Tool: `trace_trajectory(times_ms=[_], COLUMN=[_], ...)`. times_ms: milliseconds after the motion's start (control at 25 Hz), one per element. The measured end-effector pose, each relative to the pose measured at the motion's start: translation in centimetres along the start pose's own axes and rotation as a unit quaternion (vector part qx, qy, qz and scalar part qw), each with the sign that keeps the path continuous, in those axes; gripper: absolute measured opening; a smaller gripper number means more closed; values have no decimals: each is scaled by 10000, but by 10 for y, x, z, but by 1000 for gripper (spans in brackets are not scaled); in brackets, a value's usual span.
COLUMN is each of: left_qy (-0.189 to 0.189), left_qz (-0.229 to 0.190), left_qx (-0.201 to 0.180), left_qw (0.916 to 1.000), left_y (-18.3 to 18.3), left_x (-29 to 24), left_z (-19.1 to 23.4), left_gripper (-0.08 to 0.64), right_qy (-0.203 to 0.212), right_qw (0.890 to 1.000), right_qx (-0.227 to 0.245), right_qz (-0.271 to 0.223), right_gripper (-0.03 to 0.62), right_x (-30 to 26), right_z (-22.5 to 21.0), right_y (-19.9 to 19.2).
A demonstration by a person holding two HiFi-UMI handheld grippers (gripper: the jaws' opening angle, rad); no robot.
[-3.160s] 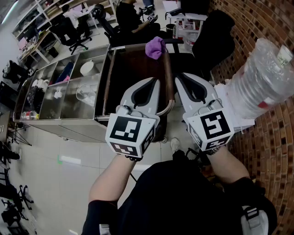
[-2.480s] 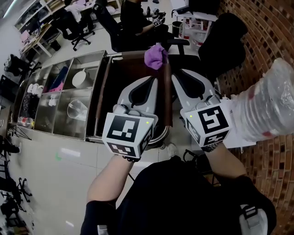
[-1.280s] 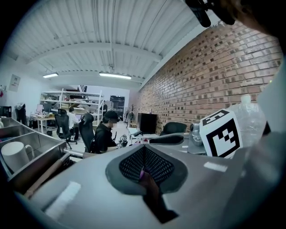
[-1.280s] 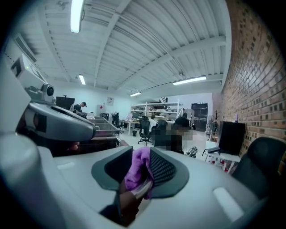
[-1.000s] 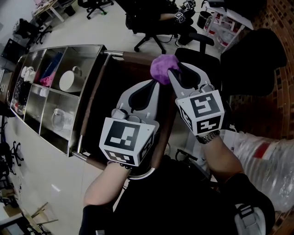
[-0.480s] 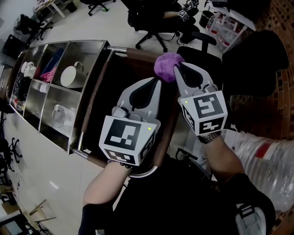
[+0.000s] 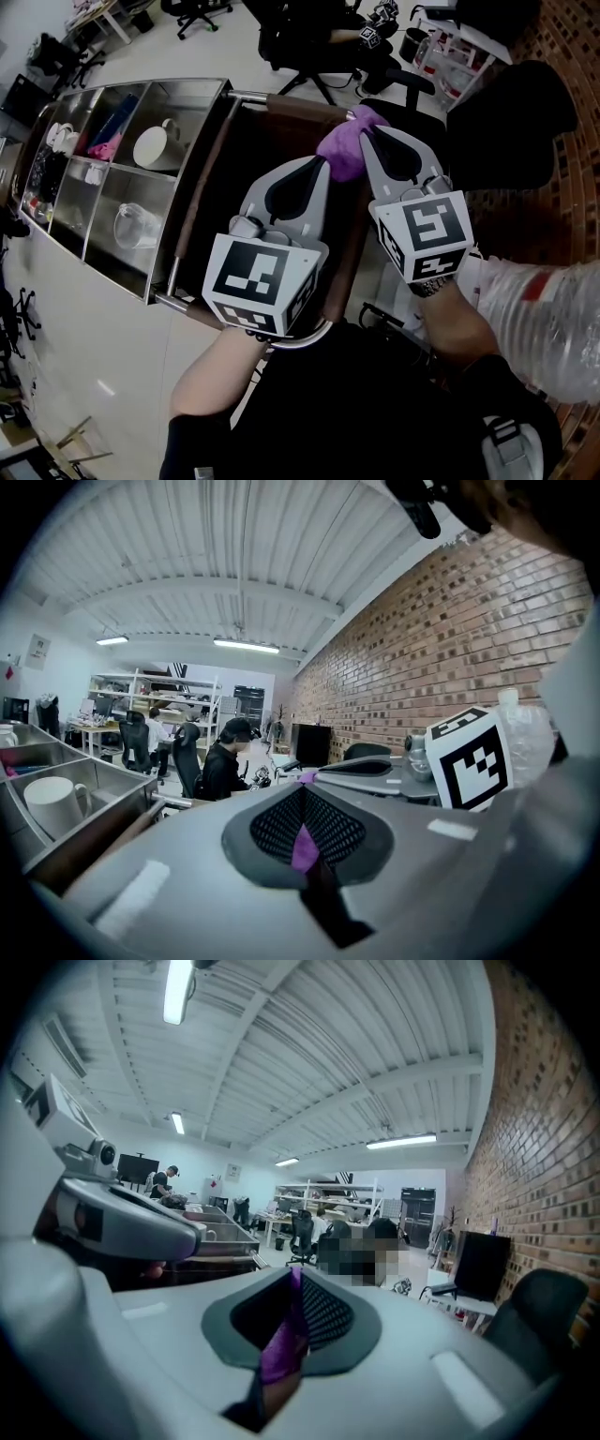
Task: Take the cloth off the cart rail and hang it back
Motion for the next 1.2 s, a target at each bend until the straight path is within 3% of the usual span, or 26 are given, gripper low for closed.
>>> trace_trajectory(times_ms=[760, 1200], left_qy=[-301, -464], left_qz=[-477, -672], left_qx=[-101, -136], left_qw=[9984, 9966], left_y=[34, 31], left_x=[130, 210], left_z=[-40, -63], left_gripper=[-3, -3], right_qy=[-443, -634], right_qw=[9972, 9942], right_qx=[449, 644], right_qz=[-402, -579], right_gripper=[26, 26], right_x=[101, 164], right_z=[87, 151], right_y=[93, 124])
Point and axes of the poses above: the fingertips, and each gripper's own axes: x backward along the fingers, z to its left, y out of its top, the point moved 10 cm from there along x, backward along the fingers, and after that the axes turned 10 degrees about x, right-handed, at the moved point
